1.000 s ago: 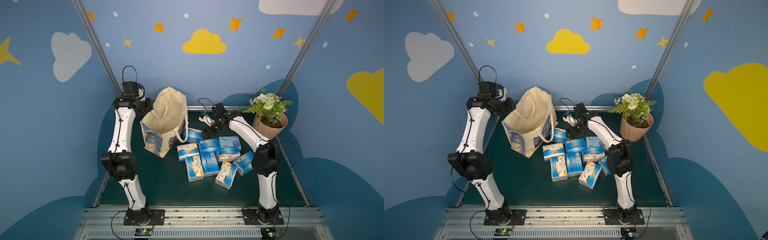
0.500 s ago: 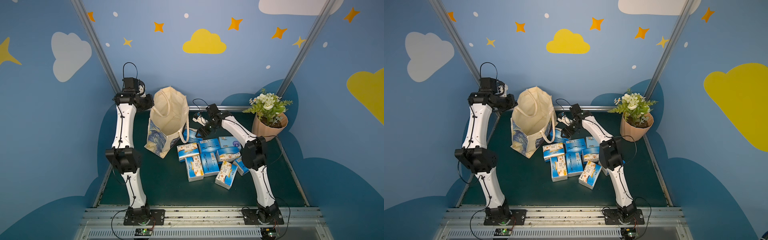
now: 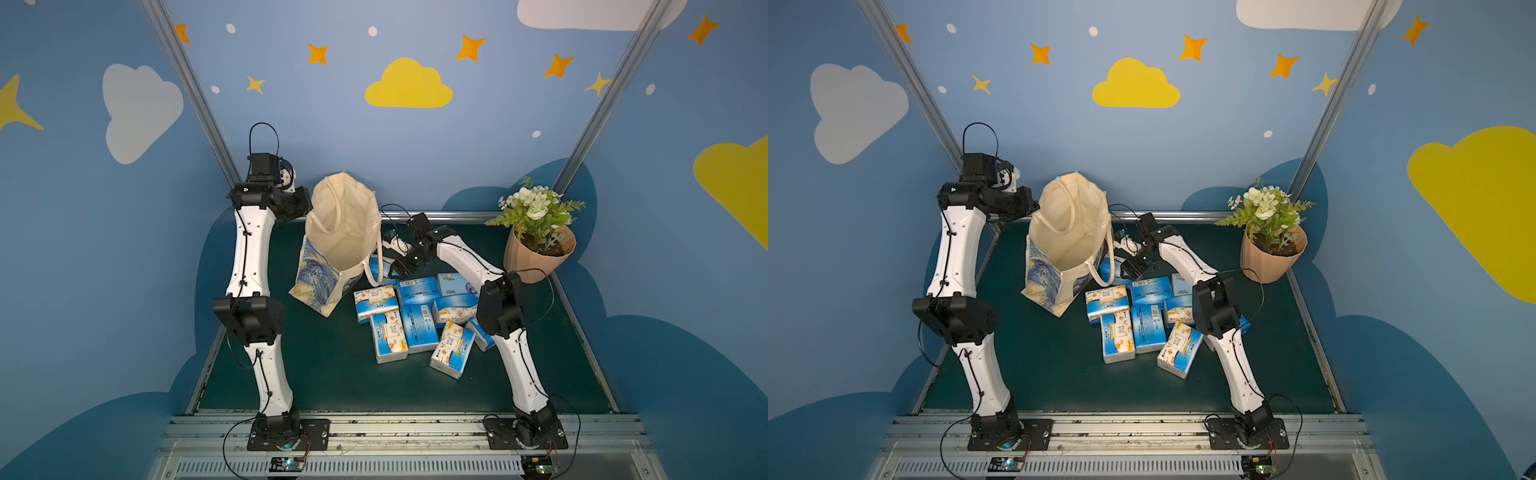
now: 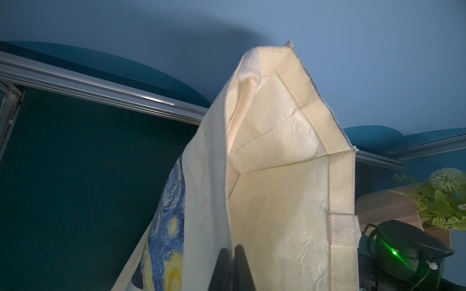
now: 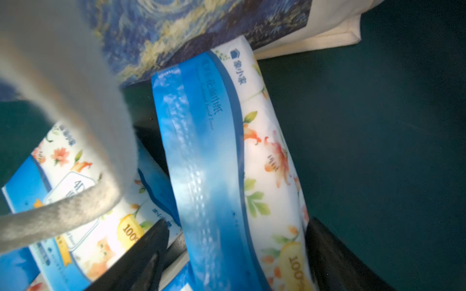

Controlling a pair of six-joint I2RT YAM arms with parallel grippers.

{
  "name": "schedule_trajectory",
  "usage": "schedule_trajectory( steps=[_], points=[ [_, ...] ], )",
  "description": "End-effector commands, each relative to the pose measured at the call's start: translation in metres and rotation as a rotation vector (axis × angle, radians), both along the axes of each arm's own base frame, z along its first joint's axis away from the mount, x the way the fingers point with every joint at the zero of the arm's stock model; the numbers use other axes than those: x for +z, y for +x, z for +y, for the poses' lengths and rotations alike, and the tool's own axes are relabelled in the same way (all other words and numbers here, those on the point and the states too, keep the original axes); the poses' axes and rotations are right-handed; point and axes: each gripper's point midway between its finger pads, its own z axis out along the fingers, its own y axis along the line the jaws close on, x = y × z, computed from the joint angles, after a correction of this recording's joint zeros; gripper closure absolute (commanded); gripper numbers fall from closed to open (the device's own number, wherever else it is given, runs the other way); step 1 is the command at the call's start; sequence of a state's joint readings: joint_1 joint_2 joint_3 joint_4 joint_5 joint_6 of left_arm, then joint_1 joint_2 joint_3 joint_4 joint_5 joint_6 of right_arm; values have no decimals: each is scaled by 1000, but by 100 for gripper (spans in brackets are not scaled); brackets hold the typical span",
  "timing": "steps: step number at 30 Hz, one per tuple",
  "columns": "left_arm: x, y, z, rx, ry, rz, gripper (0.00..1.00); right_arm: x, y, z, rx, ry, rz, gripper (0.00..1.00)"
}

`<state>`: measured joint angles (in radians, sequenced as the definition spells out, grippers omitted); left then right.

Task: Put tissues into the canvas bag
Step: Pick up the pack of facial tissues from the center of the board.

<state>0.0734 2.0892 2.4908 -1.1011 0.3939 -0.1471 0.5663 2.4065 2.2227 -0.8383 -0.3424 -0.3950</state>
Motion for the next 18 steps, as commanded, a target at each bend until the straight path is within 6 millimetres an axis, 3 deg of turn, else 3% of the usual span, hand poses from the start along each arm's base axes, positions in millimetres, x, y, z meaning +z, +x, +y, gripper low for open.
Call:
schedule_trajectory(
  steps=[1,4,11,18],
  points=[
    [3,8,-13,-40,-11,-32,96,-7,-5,-6,-4,-73,-23,15],
    [1,11,-15,-42,-20,-31,96,-10,-2,-9,-17,-110,-54,16],
    [-2,12,-18,-47,-19,-22,96,-12,-1,-17,-31,-150,-71,30],
    [-8,12,-17,-47,-8,-5,96,-3,-5,-14,-37,-118,-61,59]
  ],
)
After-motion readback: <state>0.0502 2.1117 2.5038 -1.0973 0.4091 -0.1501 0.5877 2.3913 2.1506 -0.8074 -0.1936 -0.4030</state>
